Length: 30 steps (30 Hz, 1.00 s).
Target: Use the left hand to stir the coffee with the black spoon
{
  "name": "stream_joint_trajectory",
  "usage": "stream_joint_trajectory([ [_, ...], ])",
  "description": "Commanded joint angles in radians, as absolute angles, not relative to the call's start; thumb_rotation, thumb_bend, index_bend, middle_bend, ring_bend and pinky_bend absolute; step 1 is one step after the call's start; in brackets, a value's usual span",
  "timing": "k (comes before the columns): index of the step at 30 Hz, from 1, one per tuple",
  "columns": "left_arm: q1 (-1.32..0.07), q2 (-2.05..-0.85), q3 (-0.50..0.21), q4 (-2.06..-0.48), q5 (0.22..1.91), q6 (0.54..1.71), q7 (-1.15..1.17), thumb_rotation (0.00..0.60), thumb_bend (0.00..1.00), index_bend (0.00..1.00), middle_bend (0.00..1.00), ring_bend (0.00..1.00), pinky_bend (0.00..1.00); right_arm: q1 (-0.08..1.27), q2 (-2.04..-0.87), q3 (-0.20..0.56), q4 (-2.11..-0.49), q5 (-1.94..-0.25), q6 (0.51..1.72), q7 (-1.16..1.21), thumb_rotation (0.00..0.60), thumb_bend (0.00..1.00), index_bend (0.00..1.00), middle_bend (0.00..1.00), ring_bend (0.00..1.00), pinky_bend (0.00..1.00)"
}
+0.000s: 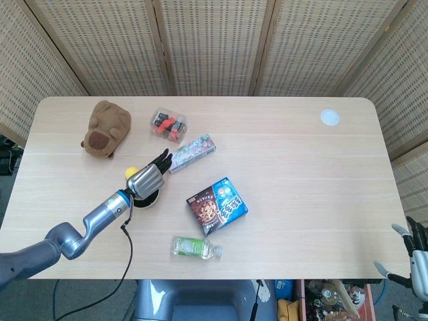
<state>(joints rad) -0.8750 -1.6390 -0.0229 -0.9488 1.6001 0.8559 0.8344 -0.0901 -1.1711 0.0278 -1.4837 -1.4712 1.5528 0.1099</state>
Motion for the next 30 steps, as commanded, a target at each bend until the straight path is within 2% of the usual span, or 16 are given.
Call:
stream_joint_trajectory([
  [1, -0.879, -1.645, -0.028, -0.935, 1.592, 0.851, 0.839, 0.6, 0.4, 0.68, 0.15, 0.0, 0.0, -0.091, -1.171, 0.028, -1.483, -1.471, 1.553, 0.111, 0.474, 0.26, 0.21, 0.11, 0.0, 0.07],
  [13, -0.86, -1.639, -0.011, -0.907, 1.576, 0.858, 0.832, 0.6, 0.4, 0.68, 0.15, 0.0, 0.0, -0.093, -1.171, 0.026, -1.482, -1.472, 1.551, 0.111, 0.475, 0.26, 0.21, 0.11, 0.0, 0.07],
  [23, -0.841, -1.597, 0.019, -0.996, 1.593, 0.882, 0.825, 0.6, 0.4, 0.68, 0.15, 0.0, 0.0, -0.093, -1.173, 0.027, -1.481, -1.476, 1.553, 0.111, 0.474, 0.26, 0.21, 0.11, 0.0, 0.07],
  [30, -0.867, -1.625, 0.005, -1.01, 1.594, 0.869, 0.848, 0.6, 0.4, 0.68, 0.15, 0.0, 0.0, -0.098, -1.174, 0.028, -1.477, -1.471, 1.555, 0.115, 0.475, 0.26, 0.21, 0.11, 0.0, 0.07],
])
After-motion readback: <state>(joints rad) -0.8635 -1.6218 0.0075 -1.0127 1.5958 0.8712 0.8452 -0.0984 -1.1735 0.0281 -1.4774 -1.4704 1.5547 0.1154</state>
